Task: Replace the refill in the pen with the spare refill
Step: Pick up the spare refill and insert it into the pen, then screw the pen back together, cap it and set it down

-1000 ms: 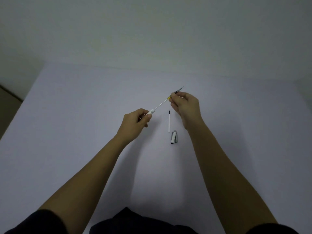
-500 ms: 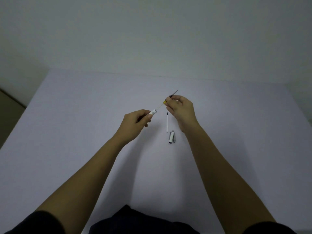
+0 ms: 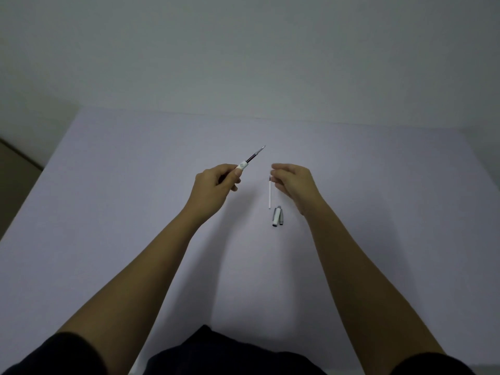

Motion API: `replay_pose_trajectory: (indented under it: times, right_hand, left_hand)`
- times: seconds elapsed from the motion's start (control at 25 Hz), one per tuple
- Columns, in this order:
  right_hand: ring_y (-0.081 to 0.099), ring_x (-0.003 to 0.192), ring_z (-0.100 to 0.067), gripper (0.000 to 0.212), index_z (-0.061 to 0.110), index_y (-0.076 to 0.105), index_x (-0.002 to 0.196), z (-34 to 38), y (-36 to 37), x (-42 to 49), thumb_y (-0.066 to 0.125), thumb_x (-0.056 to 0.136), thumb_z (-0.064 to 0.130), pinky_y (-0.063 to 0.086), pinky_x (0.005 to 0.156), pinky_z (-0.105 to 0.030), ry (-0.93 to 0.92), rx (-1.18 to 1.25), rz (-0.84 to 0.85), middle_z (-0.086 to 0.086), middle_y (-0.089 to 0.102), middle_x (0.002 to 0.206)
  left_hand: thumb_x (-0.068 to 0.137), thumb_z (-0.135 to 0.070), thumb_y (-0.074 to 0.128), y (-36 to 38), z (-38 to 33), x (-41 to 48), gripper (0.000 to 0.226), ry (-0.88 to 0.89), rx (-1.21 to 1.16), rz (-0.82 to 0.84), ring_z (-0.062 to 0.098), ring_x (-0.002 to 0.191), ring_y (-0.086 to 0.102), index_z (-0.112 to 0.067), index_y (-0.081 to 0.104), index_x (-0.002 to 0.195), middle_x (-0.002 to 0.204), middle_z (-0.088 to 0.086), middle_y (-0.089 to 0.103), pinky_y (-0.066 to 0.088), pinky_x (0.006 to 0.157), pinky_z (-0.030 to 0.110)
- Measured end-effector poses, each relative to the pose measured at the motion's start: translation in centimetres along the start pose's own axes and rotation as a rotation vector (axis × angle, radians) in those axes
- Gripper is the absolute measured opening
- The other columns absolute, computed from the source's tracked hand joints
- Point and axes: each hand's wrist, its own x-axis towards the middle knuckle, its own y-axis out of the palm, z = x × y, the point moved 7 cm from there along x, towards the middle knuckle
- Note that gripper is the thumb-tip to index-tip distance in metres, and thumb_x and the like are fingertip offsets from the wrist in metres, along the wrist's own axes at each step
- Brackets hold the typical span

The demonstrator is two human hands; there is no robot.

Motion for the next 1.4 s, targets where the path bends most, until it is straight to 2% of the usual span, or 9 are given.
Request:
replay_pose_trajectory:
  times: [0.12,0.28,0.52,0.72,0.84,0.96,1.08,1.2,1.4]
  right_hand:
    - [0.066,0.092,-0.022,0.024,0.007,0.068,0.105,-4.2,-3.2,1.2,0.058,0.084,0.013,0.052,0.094,-0.037,0.05,-0.318,-0.196,-0.006,0.071,0.09]
    - [0.062,0.104,-0.028,0.024,0.006,0.068,0.105,-9.4,-4.8,1.7,0.06,0.085,0.016,0.046,0.09,-0.028,0.116,-0.662,-0.224,-0.014,0.069,0.11]
    - [0.062,0.099,-0.027,0.028,0.006,0.067,0.101,-12.4,-3.9,2.2,0.068,0.079,0.022,0.043,0.076,-0.026,0.202,-0.705,-0.161,-0.013,0.069,0.105]
    - [0.064,0.092,-0.028,0.019,0.006,0.07,0.093,-12.4,-4.1,2.6,0.067,0.077,0.017,0.048,0.075,-0.029,0.227,-0.734,-0.164,-0.013,0.071,0.096]
    - [0.06,0.078,-0.02,0.017,0.006,0.072,0.09,-11.4,-4.1,2.5,0.065,0.079,0.017,0.046,0.074,-0.029,0.207,-0.56,-0.152,-0.01,0.071,0.086]
    - [0.06,0.066,-0.009,0.016,0.004,0.067,0.095,-8.2,-3.5,2.4,0.064,0.082,0.013,0.05,0.066,-0.018,0.164,-0.062,-0.156,-0.003,0.068,0.076]
    - [0.067,0.067,0.0,0.004,0.012,0.061,0.09,-4.8,-2.3,1.9,0.061,0.087,0.01,0.053,0.062,-0.012,0.123,0.353,-0.082,0.002,0.069,0.079]
    - [0.069,0.071,0.001,0.009,0.015,0.06,0.095,-2.3,-1.4,0.9,0.055,0.091,0.008,0.054,0.065,-0.012,0.037,0.472,-0.001,0.005,0.073,0.079]
    - [0.07,0.079,0.0,0.011,0.015,0.062,0.098,-1.0,-0.2,-0.3,0.055,0.092,0.01,0.053,0.069,-0.011,-0.026,0.442,0.088,0.009,0.075,0.08]
  left_hand:
    - [0.091,-0.037,0.054,0.1,0.3,0.4,0.02,-0.01,-0.035,-0.006,-0.005,0.061,0.06,-0.023,0.067,0.096,0.08,-0.009,0.067,0.05,0.071,0.023]
    - [0.091,-0.038,0.054,0.5,1.0,1.1,0.022,-0.029,-0.052,0.001,-0.003,0.063,0.061,-0.023,0.068,0.097,0.079,-0.009,0.067,0.053,0.077,0.03]
    - [0.092,-0.037,0.054,0.9,2.0,2.0,0.021,-0.059,-0.042,0.018,-0.002,0.063,0.061,-0.022,0.067,0.097,0.079,-0.009,0.067,0.053,0.079,0.033]
    - [0.092,-0.037,0.053,1.5,2.7,2.1,0.022,-0.085,-0.034,0.036,0.0,0.063,0.062,-0.02,0.067,0.097,0.079,-0.008,0.066,0.052,0.076,0.028]
    - [0.092,-0.036,0.052,1.6,2.8,2.0,0.022,-0.076,-0.006,0.051,-0.004,0.062,0.061,-0.02,0.066,0.099,0.081,-0.008,0.066,0.05,0.069,0.017]
    - [0.093,-0.036,0.052,1.4,2.8,1.7,0.021,-0.06,0.035,0.067,-0.008,0.062,0.06,-0.022,0.066,0.098,0.081,-0.009,0.066,0.043,0.057,0.002]
    - [0.093,-0.037,0.052,1.3,2.6,1.4,0.022,-0.039,0.066,0.092,-0.008,0.063,0.061,-0.021,0.066,0.097,0.08,-0.011,0.066,0.039,0.053,0.0]
    - [0.093,-0.036,0.052,1.4,2.6,0.9,0.02,-0.014,0.09,0.131,-0.008,0.065,0.061,-0.022,0.067,0.096,0.08,-0.011,0.066,0.039,0.053,0.0]
    - [0.092,-0.036,0.052,1.2,3.1,-0.2,0.02,-0.005,0.124,0.146,-0.005,0.066,0.062,-0.022,0.067,0.091,0.08,-0.008,0.067,0.041,0.056,0.001]
